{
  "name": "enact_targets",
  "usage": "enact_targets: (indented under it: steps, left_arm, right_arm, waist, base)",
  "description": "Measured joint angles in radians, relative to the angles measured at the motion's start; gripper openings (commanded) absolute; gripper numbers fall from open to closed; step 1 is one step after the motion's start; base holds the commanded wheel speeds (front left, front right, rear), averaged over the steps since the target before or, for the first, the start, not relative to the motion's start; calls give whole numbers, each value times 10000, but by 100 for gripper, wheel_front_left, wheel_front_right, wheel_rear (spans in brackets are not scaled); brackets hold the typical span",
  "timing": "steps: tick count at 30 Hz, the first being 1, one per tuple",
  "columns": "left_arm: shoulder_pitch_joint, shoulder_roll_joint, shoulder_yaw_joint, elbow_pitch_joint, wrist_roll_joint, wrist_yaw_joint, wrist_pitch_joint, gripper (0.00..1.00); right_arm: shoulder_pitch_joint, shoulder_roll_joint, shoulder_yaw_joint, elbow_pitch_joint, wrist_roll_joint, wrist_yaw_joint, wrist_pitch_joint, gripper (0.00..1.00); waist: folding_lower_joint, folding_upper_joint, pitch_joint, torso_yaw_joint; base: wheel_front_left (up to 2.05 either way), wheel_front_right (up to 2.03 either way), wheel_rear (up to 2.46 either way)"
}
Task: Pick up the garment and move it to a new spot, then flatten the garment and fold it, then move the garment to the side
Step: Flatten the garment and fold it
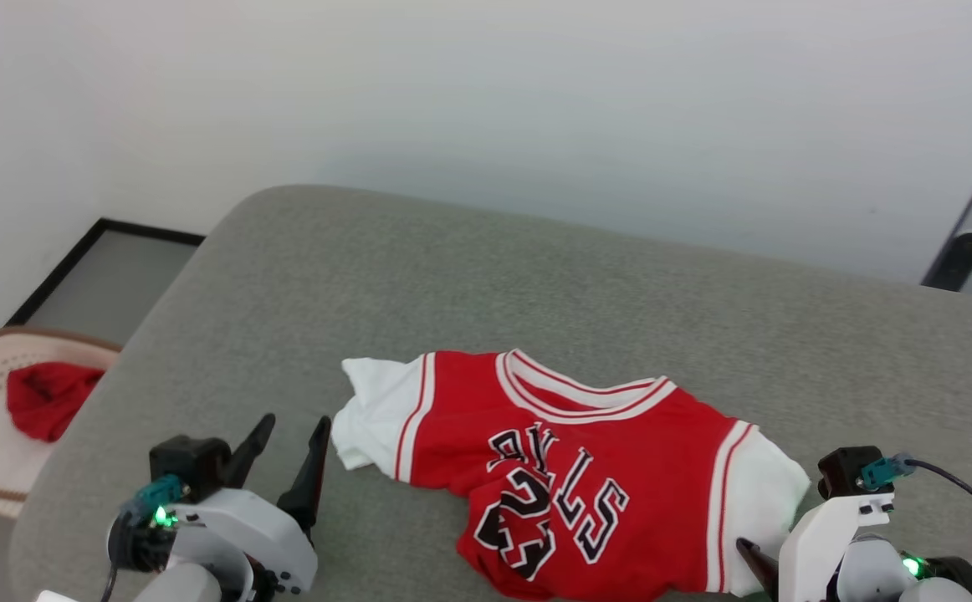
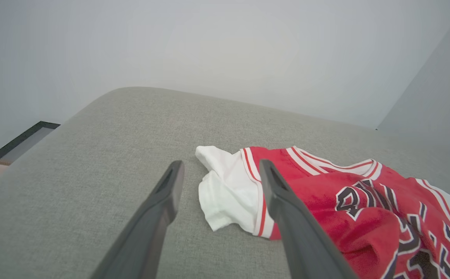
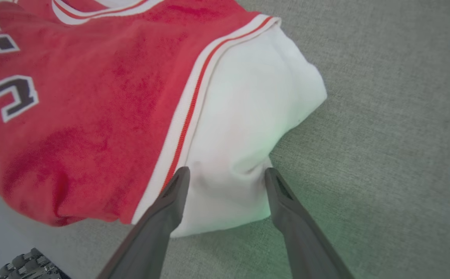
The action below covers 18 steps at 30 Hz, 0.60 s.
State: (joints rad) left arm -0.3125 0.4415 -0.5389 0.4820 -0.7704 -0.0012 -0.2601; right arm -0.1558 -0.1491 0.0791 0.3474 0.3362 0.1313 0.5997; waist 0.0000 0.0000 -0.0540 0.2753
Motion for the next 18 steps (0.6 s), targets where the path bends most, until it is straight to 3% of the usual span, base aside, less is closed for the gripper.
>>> enact_targets:
  steps: [8, 10, 18]
  left_arm:
    - [206, -453, 1093, -314, 1172, -88, -13, 100]
    - [395, -589, 1411, -380, 1499, -196, -13, 100]
    - [1215, -1104, 3350, -1317, 3095, -616, -15, 100]
  right_arm:
    - [-476, 257, -280, 1310, -612, 0, -23, 100]
    - [-655, 267, -347, 1628, -742, 2, -138, 0]
    - [-1188, 111, -545, 2474, -859, 2, -456, 0]
  waist:
    - [0, 0, 242, 423]
    - [0, 0, 275, 484]
    - [0, 0, 249, 437]
  base:
    - [0, 0, 0]
    - [0, 0, 0]
    - [0, 0, 0]
